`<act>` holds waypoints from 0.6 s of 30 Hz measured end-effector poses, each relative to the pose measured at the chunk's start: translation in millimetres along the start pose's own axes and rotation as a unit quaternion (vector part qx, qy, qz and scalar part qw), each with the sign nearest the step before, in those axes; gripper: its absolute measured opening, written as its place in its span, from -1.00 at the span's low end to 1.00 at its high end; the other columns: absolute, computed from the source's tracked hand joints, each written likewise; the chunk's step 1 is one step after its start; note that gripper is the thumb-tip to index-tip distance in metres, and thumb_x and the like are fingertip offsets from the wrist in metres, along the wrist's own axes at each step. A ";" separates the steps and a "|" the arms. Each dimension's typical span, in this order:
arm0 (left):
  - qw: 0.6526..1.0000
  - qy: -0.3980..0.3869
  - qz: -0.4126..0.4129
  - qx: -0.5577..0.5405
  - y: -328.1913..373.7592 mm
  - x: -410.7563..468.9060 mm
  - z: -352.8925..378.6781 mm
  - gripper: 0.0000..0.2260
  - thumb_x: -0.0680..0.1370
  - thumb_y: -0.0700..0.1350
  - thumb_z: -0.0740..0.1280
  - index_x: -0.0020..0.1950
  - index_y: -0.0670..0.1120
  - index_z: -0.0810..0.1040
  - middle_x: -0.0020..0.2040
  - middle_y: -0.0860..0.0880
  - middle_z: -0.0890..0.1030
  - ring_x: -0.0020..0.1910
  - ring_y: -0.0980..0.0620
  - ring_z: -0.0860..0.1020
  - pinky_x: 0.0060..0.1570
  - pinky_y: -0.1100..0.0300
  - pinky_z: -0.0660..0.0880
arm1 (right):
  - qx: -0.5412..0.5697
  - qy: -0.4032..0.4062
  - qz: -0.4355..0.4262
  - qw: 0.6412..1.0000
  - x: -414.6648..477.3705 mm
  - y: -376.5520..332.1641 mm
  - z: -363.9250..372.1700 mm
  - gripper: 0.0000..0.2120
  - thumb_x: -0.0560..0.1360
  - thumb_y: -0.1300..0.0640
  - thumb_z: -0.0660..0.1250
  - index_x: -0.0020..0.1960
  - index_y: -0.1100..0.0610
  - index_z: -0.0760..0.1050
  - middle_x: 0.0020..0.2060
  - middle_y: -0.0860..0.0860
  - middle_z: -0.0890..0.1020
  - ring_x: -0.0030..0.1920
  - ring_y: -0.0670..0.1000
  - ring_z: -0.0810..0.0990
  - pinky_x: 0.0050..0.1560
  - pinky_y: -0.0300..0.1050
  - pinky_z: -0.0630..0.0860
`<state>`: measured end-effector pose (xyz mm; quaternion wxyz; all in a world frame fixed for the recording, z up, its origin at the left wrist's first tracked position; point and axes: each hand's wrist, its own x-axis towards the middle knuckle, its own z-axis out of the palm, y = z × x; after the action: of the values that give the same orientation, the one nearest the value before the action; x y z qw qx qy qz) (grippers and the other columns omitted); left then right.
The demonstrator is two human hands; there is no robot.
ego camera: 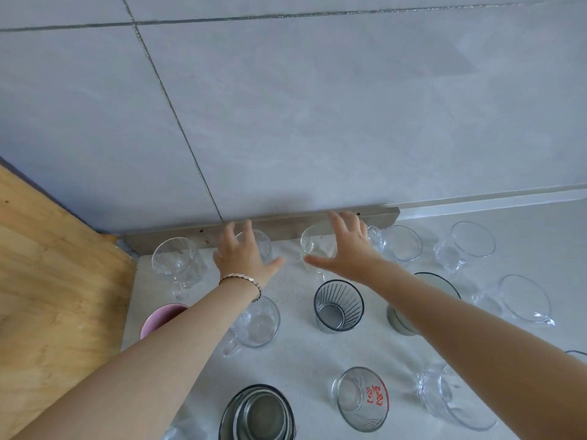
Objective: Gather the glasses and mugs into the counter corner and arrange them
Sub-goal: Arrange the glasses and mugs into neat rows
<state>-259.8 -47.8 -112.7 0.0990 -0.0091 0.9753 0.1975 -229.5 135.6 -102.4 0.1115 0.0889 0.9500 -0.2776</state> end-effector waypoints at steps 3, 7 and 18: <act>0.992 0.038 0.116 0.026 27.2 -2.0 1.7 -0.26 0.40 0.16 0.39 0.48 -0.09 0.19 0.52 -0.14 0.09 0.51 -0.14 0.09 0.49 -0.03 0.12 | 0.009 0.113 0.001 0.994 -2.1 26.6 -40.9 -0.35 0.46 0.04 0.37 0.48 0.09 0.21 0.45 0.08 0.20 0.46 0.13 0.15 0.48 0.01 0.16; 0.983 -0.091 0.155 0.031 67.8 -1.1 13.0 -0.19 0.42 0.17 0.37 0.52 -0.09 0.07 0.54 -0.09 0.10 0.52 -0.06 0.13 0.46 0.04 0.19 | -0.065 -0.025 0.053 0.996 -6.3 68.3 -78.6 -0.25 0.41 0.10 0.41 0.50 -0.04 0.14 0.47 0.02 0.19 0.44 0.12 0.22 0.41 -0.01 0.26; 0.987 -0.144 0.073 0.017 90.4 10.4 29.1 -0.19 0.35 0.09 0.48 0.49 -0.04 0.16 0.46 -0.02 0.25 0.40 -0.05 0.36 0.27 0.04 0.41 | -0.108 -0.125 0.045 0.985 9.1 77.4 -58.1 -0.21 0.37 0.21 0.43 0.48 -0.13 0.15 0.46 0.01 0.14 0.45 0.15 0.16 0.43 0.04 0.22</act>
<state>-269.6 47.0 -106.4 0.2240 0.0919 0.9521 0.1865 -229.9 232.6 -96.3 0.2505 0.0836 0.9482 -0.1765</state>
